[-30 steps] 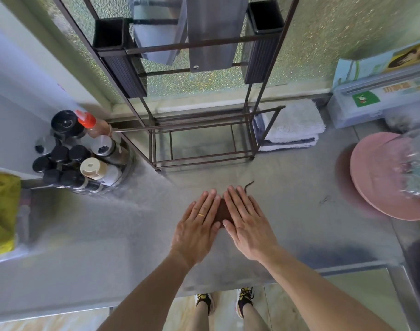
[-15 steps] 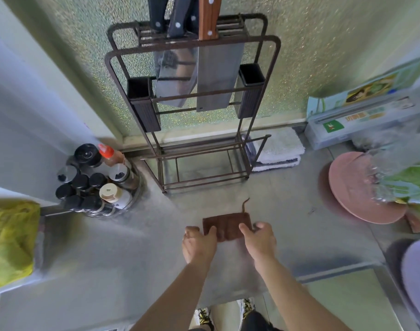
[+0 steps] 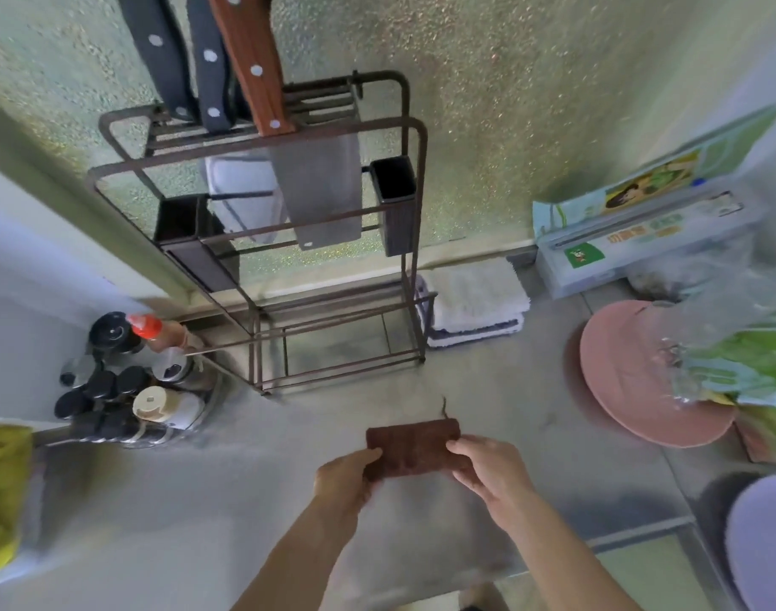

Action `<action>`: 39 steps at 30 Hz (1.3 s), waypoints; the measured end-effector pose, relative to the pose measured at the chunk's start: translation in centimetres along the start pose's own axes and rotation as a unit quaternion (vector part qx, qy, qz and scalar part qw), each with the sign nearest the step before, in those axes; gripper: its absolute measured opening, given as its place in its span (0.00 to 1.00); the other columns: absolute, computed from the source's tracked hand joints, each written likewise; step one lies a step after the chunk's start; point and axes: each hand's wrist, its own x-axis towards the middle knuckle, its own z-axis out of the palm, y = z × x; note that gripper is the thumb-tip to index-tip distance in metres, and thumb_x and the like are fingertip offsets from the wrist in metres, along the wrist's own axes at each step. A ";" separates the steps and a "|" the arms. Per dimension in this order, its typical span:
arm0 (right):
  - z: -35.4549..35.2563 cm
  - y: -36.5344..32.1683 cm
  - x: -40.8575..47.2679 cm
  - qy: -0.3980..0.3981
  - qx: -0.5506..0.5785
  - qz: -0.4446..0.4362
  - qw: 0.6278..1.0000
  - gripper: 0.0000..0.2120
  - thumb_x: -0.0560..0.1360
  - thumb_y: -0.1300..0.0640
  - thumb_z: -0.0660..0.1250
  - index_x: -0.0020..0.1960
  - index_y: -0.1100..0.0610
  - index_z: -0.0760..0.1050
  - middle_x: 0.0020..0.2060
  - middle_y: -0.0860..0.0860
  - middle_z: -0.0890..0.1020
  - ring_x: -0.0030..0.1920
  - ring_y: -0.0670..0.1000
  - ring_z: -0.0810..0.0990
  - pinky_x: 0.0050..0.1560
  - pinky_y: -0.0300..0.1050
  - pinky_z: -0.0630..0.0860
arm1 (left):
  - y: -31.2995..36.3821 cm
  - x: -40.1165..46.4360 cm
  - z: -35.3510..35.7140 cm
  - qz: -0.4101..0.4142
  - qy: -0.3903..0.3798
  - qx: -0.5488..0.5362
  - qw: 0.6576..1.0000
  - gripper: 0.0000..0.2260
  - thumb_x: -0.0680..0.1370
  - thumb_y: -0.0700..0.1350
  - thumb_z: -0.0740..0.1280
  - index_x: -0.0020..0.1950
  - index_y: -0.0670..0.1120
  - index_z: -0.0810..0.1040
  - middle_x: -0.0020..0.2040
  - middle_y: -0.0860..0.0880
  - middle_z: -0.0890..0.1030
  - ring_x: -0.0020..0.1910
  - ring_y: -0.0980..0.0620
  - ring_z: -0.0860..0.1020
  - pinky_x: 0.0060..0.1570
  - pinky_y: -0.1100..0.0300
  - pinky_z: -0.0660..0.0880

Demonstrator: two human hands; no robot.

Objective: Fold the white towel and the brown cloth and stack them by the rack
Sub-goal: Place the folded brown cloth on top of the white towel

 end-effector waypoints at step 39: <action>-2.6 -20.3 16.2 -0.028 -0.611 -0.535 0.582 0.26 0.82 0.43 0.47 0.79 0.48 0.55 0.80 0.53 0.56 0.80 0.58 0.52 0.75 0.58 0.62 | 9.4 5.1 24.5 0.475 0.181 0.586 0.630 0.28 0.83 0.46 0.54 0.82 0.49 0.49 0.83 0.45 0.46 0.81 0.46 0.40 0.80 0.48 0.49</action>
